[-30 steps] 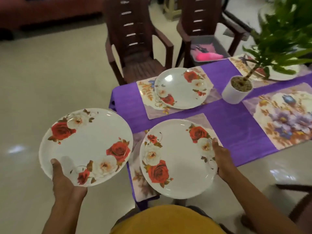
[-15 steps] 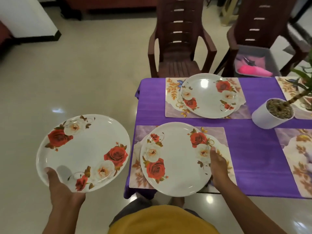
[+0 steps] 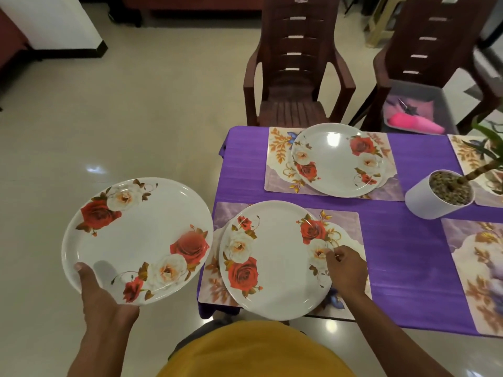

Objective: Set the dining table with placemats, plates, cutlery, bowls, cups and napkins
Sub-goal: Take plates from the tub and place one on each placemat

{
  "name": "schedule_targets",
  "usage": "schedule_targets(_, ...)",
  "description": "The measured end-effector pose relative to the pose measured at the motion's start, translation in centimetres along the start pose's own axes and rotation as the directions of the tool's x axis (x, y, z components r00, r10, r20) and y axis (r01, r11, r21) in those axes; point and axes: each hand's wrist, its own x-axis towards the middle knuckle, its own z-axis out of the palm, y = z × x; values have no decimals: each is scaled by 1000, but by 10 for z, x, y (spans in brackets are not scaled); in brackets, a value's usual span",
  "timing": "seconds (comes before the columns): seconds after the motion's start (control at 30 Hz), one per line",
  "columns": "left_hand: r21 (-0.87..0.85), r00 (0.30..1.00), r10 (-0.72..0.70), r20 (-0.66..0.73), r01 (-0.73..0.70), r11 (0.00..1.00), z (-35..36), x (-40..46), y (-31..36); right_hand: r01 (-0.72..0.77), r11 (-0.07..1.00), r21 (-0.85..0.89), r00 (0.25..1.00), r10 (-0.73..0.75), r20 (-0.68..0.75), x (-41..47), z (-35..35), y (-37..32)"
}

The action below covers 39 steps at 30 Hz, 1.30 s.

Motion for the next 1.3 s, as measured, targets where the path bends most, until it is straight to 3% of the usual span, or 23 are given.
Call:
schedule_targets(0.5,69,993,-32,115,24,997,20,3,-5,-40,998,39,999,39,39,7,0,-3)
schedule_targets(1.3,60,997,-52,63,49,997,14,-20,-16,-38,999,-11,994,39,104,-10,-9,0)
